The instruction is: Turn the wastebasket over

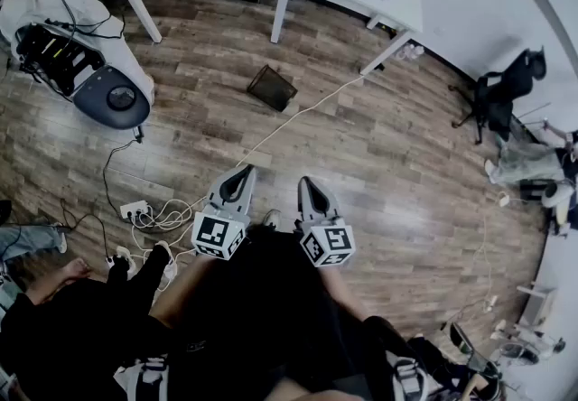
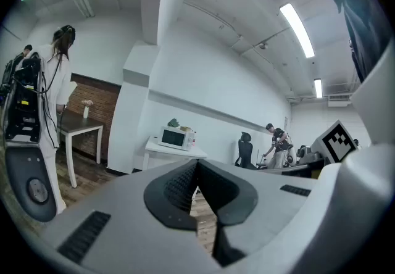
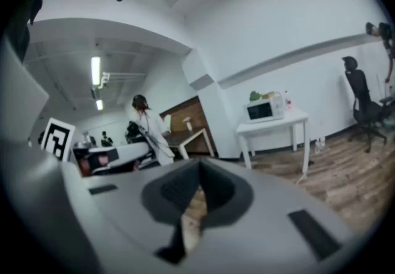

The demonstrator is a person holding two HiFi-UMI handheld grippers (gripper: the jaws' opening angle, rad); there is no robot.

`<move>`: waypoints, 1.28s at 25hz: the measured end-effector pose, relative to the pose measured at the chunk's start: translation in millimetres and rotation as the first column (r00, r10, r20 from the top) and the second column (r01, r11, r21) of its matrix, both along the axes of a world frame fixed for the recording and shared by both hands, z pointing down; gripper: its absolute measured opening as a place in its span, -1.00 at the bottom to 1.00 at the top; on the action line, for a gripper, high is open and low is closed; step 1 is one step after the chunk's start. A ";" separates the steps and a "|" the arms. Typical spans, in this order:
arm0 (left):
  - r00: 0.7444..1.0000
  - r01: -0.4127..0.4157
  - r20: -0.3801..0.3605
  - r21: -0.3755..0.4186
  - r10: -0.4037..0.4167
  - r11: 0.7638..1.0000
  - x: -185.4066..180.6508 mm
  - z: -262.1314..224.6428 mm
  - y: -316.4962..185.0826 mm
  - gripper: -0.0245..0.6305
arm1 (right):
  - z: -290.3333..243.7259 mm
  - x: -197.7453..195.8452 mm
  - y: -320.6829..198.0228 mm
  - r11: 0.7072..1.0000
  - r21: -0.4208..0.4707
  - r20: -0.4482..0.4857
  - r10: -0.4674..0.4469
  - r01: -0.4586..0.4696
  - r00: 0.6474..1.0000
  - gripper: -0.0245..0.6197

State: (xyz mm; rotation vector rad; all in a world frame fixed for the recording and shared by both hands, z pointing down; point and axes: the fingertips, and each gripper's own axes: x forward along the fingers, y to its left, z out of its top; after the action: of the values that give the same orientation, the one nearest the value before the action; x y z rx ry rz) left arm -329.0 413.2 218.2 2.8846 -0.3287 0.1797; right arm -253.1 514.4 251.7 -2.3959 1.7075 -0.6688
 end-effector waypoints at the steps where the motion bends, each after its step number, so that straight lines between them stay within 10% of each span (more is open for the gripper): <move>1: 1.000 0.001 -0.001 -0.001 -0.001 1.000 0.5 -0.7 -0.4 -0.82 | -0.3 0.3 -0.1 1.000 -0.002 0.000 -0.001 0.001 1.000 -0.82; 32: 0.999 0.032 0.010 -0.014 -0.032 0.999 21.7 6.3 57.8 -0.82 | 6.5 18.5 56.5 0.999 0.033 0.039 -0.032 0.031 0.999 -0.82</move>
State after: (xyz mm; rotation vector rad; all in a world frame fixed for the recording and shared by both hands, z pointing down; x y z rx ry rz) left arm -307.3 471.0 224.5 2.8634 -0.3733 0.1899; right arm -234.6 570.9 258.3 -2.3229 1.7305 -0.6837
